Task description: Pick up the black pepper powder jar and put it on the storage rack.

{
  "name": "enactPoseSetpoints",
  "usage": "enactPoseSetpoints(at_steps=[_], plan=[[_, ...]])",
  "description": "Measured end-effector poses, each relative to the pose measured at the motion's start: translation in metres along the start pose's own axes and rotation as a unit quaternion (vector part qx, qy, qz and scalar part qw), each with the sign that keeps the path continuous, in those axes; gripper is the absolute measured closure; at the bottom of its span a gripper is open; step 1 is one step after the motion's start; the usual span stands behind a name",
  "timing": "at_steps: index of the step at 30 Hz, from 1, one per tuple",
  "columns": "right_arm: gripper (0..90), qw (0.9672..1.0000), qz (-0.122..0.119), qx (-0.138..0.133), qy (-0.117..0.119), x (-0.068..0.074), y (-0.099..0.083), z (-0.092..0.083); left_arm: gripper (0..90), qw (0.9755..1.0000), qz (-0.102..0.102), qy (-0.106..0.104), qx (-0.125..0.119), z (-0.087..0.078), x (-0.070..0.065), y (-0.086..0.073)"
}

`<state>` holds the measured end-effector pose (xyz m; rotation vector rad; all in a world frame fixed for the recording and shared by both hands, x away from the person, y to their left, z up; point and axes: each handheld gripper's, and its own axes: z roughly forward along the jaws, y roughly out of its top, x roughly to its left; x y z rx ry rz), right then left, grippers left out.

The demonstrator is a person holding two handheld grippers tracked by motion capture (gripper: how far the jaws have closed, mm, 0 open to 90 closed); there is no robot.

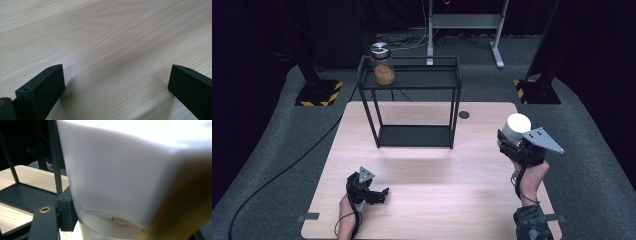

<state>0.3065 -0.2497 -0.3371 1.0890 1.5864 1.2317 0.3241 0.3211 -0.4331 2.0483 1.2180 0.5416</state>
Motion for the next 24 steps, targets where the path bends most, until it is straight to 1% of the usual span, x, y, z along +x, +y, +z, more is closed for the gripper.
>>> enactPoseSetpoints(at_steps=[5, 10, 13, 24], plan=[[29.6, 1.0, -0.004, -0.007, 0.005, 0.003, 0.01, 0.002, 0.3, 1.0, 0.001, 0.0, 0.0, 0.0, 0.0, 0.0], [29.7, 0.9998, -0.011, -0.016, 0.006, 0.006, 0.016, 0.003, 0.3, 1.0, 0.001, 0.0, 0.0, 0.0, 0.0, 0.0], [29.6, 0.9995, -0.017, -0.023, 0.011, 0.009, 0.023, 0.003, 0.3, 1.0, 0.001, 0.0, 0.0, 0.0, 0.0, 0.0], [29.6, 0.9989, -0.027, -0.029, 0.025, 0.015, 0.037, 0.007, 0.3, 1.0, 0.001, -0.001, 0.0, 0.0, 0.0, 0.0]])
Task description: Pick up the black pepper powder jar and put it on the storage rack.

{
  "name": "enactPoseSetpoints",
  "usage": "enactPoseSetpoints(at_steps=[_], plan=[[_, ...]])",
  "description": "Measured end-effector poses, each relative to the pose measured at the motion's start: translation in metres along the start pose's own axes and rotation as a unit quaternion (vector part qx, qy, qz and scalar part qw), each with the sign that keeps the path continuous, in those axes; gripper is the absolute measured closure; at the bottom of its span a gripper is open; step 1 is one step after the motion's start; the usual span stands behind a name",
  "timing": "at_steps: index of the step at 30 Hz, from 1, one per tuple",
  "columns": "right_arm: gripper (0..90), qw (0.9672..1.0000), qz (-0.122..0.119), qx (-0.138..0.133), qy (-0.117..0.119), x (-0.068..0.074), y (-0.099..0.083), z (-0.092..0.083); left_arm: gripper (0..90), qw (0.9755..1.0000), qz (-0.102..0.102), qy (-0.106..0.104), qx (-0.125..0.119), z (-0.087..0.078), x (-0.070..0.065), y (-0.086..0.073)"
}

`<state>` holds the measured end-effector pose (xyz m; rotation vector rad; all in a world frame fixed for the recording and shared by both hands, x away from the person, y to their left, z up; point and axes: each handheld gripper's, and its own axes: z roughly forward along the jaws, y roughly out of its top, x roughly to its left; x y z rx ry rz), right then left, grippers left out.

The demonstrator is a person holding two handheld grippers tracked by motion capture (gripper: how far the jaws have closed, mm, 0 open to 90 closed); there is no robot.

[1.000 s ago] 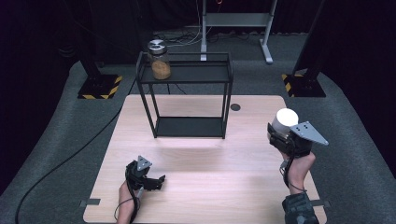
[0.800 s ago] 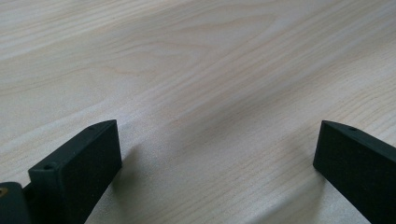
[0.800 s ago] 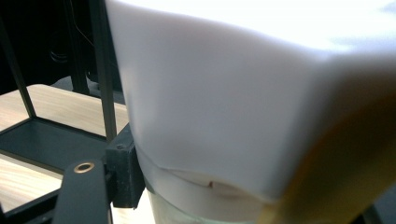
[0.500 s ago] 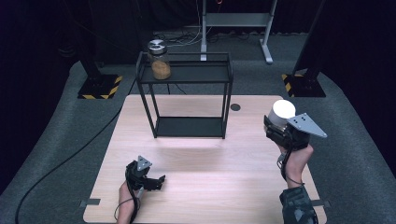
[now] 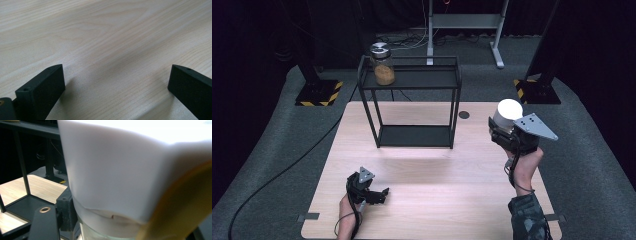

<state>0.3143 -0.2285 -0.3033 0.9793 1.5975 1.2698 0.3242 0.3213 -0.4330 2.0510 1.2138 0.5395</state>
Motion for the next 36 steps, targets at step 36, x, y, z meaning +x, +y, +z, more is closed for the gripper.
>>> enactPoseSetpoints(at_steps=[36], plan=[[29.7, 0.9979, -0.007, 0.003, 0.064, 0.001, 0.054, 0.028, 0.3, 1.0, 0.001, -0.002, 0.001, 0.0, 0.001, 0.0]])
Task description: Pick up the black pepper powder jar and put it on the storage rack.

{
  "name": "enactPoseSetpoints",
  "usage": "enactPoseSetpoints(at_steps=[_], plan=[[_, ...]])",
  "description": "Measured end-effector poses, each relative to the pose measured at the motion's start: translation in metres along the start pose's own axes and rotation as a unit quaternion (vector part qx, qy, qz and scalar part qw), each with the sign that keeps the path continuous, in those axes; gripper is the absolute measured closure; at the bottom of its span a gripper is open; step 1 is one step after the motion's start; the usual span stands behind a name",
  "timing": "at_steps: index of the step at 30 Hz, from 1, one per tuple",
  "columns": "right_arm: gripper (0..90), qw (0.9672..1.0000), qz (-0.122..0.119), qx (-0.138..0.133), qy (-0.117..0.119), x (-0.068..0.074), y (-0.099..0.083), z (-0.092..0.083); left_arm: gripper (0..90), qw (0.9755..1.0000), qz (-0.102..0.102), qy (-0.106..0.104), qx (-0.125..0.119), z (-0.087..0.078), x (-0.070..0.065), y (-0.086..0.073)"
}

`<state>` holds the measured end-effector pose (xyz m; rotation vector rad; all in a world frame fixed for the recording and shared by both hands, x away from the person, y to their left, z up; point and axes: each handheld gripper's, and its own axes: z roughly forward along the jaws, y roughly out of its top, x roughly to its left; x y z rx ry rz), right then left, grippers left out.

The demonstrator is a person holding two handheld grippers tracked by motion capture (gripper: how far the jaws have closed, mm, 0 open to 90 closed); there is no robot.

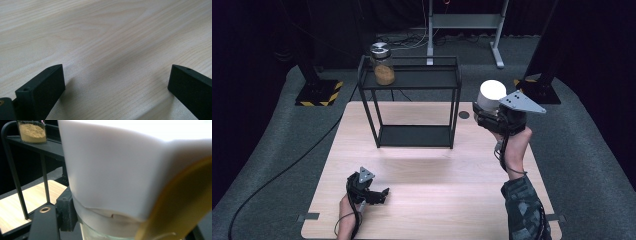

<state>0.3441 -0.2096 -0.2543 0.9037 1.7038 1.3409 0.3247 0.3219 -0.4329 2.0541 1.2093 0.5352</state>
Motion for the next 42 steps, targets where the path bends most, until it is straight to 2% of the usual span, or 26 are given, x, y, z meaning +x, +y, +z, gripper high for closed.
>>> enactPoseSetpoints(at_steps=[14, 26, 42], plan=[[29.7, 0.9998, -0.008, -0.009, 0.015, 0.004, 0.012, 0.004, 0.3, 1.0, 0.0, 0.0, 0.0, 0.0, 0.0, 0.0], [29.7, 0.9995, -0.005, -0.014, 0.028, 0.003, 0.018, 0.007, 0.3, 1.0, 0.0, 0.0, 0.0, 0.0, 0.0, 0.0], [29.7, 0.9983, -0.003, -0.015, 0.056, 0.005, 0.035, 0.021, 0.3, 1.0, 0.001, -0.001, 0.0, 0.0, 0.0, 0.0]])
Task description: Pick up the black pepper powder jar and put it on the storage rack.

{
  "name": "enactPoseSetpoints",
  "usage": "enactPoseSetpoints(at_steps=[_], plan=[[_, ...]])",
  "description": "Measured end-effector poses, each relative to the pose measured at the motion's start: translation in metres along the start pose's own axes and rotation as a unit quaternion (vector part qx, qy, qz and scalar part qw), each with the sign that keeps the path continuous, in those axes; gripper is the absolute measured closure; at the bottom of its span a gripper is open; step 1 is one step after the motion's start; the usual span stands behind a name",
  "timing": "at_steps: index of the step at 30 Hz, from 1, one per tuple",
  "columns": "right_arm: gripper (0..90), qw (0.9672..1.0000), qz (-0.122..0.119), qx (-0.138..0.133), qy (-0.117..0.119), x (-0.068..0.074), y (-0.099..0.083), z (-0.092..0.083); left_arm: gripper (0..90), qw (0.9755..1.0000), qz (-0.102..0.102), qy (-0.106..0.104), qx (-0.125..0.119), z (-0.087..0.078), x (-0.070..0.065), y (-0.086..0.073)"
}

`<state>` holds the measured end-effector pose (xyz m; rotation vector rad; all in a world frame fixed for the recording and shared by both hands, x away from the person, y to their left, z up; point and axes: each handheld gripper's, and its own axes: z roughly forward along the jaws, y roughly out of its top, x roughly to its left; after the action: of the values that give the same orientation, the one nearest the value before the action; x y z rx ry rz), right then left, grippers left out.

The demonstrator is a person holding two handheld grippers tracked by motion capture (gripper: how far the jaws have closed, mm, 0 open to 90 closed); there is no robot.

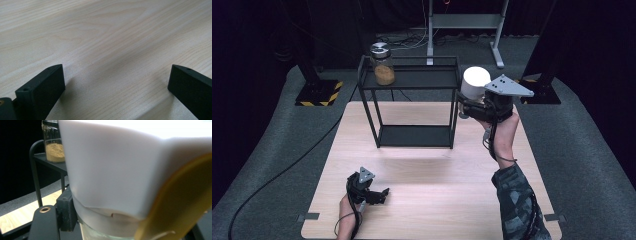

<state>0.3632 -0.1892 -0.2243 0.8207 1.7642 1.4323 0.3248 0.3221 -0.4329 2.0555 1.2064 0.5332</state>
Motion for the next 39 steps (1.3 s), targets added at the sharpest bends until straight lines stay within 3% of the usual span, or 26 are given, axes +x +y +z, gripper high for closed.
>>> enactPoseSetpoints(at_steps=[22, 39], plan=[[29.7, 0.9993, 0.014, -0.001, 0.034, -0.003, 0.025, 0.029, 0.3, 1.0, 0.002, -0.004, 0.0, 0.0, 0.001, 0.0], [29.7, 0.9993, 0.023, 0.012, 0.025, -0.006, 0.04, 0.057, 0.3, 1.0, 0.003, -0.005, 0.0, 0.0, 0.001, 0.0]])
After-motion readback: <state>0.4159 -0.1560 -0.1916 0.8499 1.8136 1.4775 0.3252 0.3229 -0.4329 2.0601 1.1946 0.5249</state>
